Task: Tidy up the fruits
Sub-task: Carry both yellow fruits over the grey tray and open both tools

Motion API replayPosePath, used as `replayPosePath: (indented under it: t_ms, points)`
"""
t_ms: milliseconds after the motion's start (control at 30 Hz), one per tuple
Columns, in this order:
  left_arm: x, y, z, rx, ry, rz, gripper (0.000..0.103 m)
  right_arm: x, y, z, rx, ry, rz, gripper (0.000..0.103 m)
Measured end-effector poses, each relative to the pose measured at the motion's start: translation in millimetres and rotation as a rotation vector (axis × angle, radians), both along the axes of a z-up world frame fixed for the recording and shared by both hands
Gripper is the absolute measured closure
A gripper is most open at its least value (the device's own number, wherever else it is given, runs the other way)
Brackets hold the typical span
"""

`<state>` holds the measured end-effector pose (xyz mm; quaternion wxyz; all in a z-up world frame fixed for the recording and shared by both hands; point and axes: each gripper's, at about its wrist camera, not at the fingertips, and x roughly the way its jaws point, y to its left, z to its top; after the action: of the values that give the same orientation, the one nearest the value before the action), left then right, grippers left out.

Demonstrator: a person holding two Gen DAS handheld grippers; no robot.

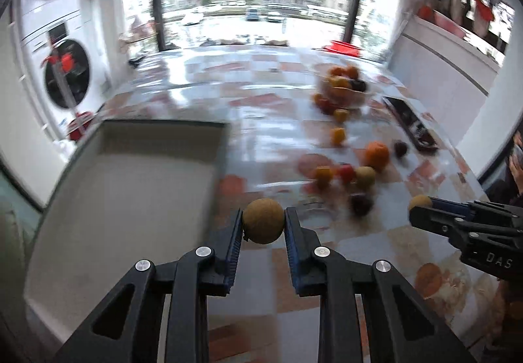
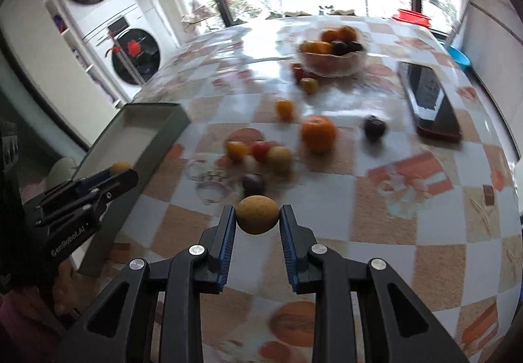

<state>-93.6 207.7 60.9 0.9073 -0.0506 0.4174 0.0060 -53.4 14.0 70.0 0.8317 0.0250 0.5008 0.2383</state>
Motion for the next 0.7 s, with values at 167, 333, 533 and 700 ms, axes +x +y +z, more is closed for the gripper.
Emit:
replayPosePath:
  t_ms: [167,333,533,700]
  points:
    - [-14.0,40.0,-4.3,0.036,0.004,0.109,0.076,-6.4,45.3,5.5,-0.002,0.0,0.08,0.073]
    - [-23.9,76.3,-18.7,0.054,0.032,0.207,0.076,-14.4,101.3,11.7,-0.001,0.001,0.174,0.073]
    - [-32.5,96.7,-32.5,0.056,0.059,0.26,0.076,-22.2,155.7,16.5,0.001,-0.002,0.264,0.073]
    - [-35.2,106.9,-39.6,0.037,0.066,0.286,0.076,-25.8,186.7,14.9,-0.005,0.004,0.308,0.073]
